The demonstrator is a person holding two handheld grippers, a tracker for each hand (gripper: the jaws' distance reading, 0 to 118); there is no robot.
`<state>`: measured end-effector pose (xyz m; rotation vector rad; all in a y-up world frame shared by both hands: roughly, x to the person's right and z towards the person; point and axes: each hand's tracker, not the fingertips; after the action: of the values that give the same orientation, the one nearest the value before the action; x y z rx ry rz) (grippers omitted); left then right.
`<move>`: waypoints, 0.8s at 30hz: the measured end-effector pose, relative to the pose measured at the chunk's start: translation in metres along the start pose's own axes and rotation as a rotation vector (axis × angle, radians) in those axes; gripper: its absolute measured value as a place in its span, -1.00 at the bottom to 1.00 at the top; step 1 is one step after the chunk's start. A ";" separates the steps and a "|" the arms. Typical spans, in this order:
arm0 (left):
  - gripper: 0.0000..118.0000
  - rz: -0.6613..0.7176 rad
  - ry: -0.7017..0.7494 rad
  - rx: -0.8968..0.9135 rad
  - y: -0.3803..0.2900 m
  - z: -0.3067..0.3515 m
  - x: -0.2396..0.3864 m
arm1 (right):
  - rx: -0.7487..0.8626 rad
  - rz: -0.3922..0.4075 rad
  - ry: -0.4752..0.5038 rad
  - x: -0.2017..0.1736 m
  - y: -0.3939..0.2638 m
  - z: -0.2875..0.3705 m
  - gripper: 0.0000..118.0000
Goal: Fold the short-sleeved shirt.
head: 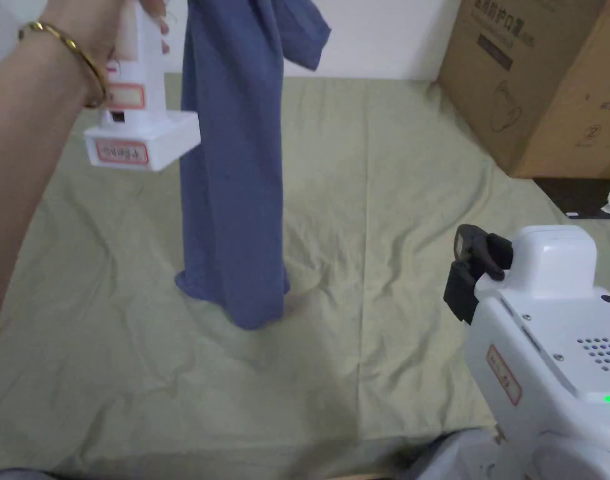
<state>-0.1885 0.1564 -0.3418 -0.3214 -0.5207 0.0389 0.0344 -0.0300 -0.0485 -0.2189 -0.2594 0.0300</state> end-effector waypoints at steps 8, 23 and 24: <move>-0.87 -0.190 0.066 -0.597 -0.206 -0.091 0.033 | -0.059 -0.029 -0.018 0.005 -0.012 -0.018 -1.00; 0.37 0.314 0.034 -0.656 -0.293 -0.102 -0.010 | -0.137 -0.006 0.025 -0.006 -0.025 -0.043 -1.00; 0.52 0.327 0.036 -0.566 -0.281 -0.094 -0.015 | -0.133 -0.002 0.029 -0.008 -0.024 -0.044 -1.00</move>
<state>-0.1680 -0.1391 -0.3383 -0.9578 -0.4319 0.2040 0.0383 -0.0627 -0.0869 -0.3506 -0.2328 0.0078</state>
